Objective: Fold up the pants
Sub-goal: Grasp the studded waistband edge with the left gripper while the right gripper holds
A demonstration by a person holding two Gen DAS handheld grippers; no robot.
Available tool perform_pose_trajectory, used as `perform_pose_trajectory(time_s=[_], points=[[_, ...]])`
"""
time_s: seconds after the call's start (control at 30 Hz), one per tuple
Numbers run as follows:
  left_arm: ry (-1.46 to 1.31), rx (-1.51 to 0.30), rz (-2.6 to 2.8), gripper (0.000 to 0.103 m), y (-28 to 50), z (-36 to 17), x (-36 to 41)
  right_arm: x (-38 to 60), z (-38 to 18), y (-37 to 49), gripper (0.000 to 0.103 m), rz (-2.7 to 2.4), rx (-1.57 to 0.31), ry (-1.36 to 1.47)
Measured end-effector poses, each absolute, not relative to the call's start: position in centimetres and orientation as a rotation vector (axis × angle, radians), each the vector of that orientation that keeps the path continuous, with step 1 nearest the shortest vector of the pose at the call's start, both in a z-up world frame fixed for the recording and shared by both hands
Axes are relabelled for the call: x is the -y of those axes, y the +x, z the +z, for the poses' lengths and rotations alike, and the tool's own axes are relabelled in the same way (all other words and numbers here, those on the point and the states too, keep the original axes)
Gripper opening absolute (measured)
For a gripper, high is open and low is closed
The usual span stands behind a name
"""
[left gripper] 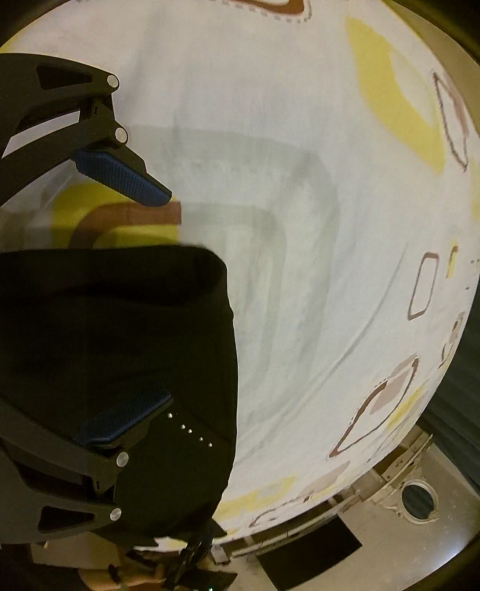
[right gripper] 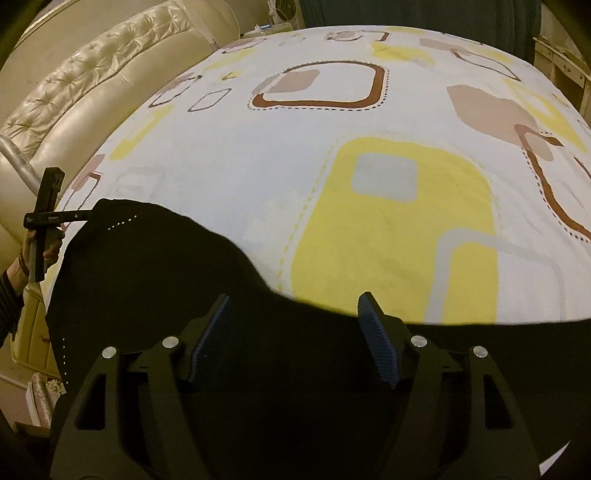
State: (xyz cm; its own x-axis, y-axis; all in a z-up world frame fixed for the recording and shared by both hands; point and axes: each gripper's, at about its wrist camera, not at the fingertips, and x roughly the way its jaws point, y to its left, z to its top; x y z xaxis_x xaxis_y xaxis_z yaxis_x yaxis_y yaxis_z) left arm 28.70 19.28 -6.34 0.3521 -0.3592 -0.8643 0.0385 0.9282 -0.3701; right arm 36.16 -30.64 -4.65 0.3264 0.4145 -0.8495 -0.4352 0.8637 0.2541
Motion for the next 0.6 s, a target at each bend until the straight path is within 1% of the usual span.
perform_pose_trajectory(time_s=[0.03,0.1,0.17,0.27,0.3,0.33,0.4,0.43,0.47,0.5,0.53,0.6], points=[[-0.319,-1.196,-0.275,0.094,28.8,-6.4,-19.3,30.4,-4.8,36.6,0.070,0.562,-1.116,-0.025],[-0.298,-1.219,-0.269,0.052,29.2,-6.7,-19.1,29.7,-5.0,37.3,0.071,0.569,-1.128,-0.044],[-0.271,-1.241,-0.241,0.047,29.5,-6.9,-19.2,29.0,-5.2,37.8,0.071,0.581,-1.149,-0.063],[-0.272,-1.251,-0.258,0.034,29.4,-6.6,-19.6,28.3,-5.6,38.5,0.071,0.605,-1.173,-0.092],[-0.286,-1.255,-0.267,0.023,29.5,-6.6,-19.8,28.0,-5.9,38.8,0.071,0.627,-1.196,-0.093],[-0.311,-1.256,-0.291,0.009,29.4,-6.6,-19.9,27.7,-6.1,38.9,0.071,0.634,-1.210,-0.102],[-0.333,-1.253,-0.306,0.008,29.4,-6.7,-20.0,27.0,-6.8,39.0,0.069,0.641,-1.241,-0.131],[-0.325,-1.251,-0.304,0.008,29.3,-6.6,-19.9,26.8,-7.1,39.0,0.052,0.646,-1.253,-0.139],[-0.310,-1.246,-0.300,0.007,29.1,-6.5,-19.8,26.6,-7.3,39.0,0.038,0.650,-1.264,-0.144],[-0.303,-1.239,-0.299,0.007,29.0,-6.3,-19.8,26.1,-7.6,38.8,0.017,0.651,-1.283,-0.166],[-0.303,-1.228,-0.303,0.007,28.9,-5.9,-19.8,25.9,-7.6,38.5,0.010,0.660,-1.283,-0.174],[-0.317,-1.195,-0.305,0.007,28.9,-5.1,-20.0,25.5,-6.7,37.7,0.009,0.659,-1.236,-0.211]])
